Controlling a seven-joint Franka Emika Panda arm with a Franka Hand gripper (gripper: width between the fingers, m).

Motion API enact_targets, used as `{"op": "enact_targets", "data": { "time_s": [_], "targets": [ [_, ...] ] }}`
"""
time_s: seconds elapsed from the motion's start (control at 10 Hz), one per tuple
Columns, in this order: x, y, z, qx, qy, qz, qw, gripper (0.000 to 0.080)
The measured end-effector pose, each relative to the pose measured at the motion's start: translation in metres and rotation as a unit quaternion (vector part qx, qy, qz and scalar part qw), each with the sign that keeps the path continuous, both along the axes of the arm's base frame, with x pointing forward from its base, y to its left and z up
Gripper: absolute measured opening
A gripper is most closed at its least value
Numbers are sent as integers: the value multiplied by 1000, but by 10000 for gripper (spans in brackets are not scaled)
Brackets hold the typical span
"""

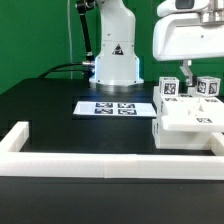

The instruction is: Assemble chair

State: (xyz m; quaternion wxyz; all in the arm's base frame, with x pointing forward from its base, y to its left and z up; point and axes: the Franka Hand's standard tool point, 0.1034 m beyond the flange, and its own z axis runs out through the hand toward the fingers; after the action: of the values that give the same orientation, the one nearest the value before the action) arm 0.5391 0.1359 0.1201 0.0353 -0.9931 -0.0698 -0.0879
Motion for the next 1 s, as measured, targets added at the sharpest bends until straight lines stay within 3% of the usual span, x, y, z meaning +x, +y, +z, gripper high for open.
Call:
{"op": "enact_targets", "data": {
  "time_s": [0.1, 0.2, 0.3, 0.6, 0.8, 1.0],
  "targets": [
    [0, 0, 0, 0, 0, 0, 1000, 392],
    [0, -1, 0, 0, 0, 0, 1000, 392],
    [0, -1, 0, 0, 0, -1, 1000, 285],
    [0, -3, -1, 7, 3, -32, 999, 285],
    [1, -5, -1, 32, 4, -135, 990, 285],
    [0, -5, -1, 60, 10, -252, 966, 287]
  ]
}}
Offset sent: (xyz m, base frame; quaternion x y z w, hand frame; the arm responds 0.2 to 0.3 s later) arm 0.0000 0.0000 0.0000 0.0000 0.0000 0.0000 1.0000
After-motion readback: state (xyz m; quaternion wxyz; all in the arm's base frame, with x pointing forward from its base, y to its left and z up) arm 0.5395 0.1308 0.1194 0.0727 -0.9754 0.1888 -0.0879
